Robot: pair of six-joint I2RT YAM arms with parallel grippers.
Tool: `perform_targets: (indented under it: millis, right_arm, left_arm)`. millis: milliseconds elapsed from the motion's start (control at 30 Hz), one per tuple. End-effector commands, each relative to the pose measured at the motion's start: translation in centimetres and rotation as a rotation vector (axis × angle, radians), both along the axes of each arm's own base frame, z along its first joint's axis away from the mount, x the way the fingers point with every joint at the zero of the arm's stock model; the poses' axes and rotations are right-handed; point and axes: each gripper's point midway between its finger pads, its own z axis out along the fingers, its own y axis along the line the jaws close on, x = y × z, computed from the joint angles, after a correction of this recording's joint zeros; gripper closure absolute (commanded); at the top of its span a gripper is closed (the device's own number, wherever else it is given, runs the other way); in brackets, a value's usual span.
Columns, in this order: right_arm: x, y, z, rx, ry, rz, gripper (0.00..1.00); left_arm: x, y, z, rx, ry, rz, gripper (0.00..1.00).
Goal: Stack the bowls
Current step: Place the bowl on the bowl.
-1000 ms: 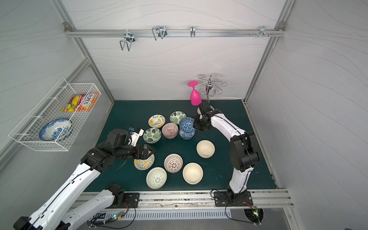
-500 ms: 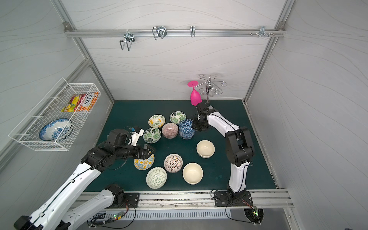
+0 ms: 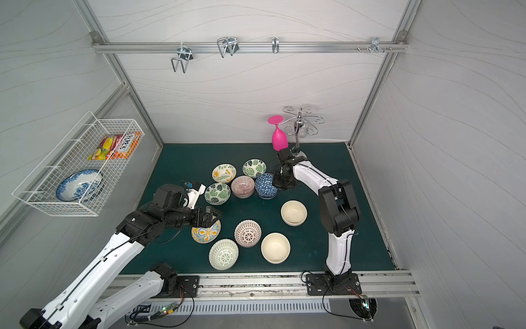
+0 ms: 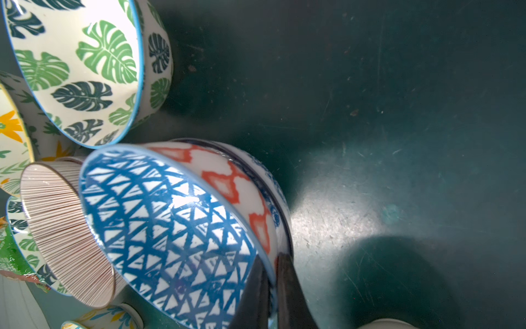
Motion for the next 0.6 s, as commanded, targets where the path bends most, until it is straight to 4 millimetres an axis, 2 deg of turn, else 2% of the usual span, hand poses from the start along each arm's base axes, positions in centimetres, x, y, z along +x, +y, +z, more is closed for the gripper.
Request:
perform_targets:
  millis: [0,100,233,400,567]
  right_arm:
    - [0.3,0.9,0.4,0.013,0.001,0.016,0.82]
    - [0.2,0.9,0.7,0.015,0.001,0.014,0.64]
    - [0.1,0.7,1.7,0.019,-0.013,0.006,0.52]
    - [-0.8,-0.3,3.6,0.016,-0.049,-0.01,0.45]
    - [-2.8,-3.2,5.6,0.055,-0.08,-0.064,0.41]
  left_arm:
    - [0.6,-0.2,0.6,-0.008,-0.036,0.002,0.0]
    - [0.6,-0.1,0.6,-0.008,-0.039,0.003,0.0]
    - [0.6,-0.1,0.6,-0.008,-0.039,0.005,0.0]
    - [0.6,-0.1,0.7,-0.009,-0.04,0.005,0.0]
    - [0.6,-0.1,0.6,-0.008,-0.036,0.004,0.0]
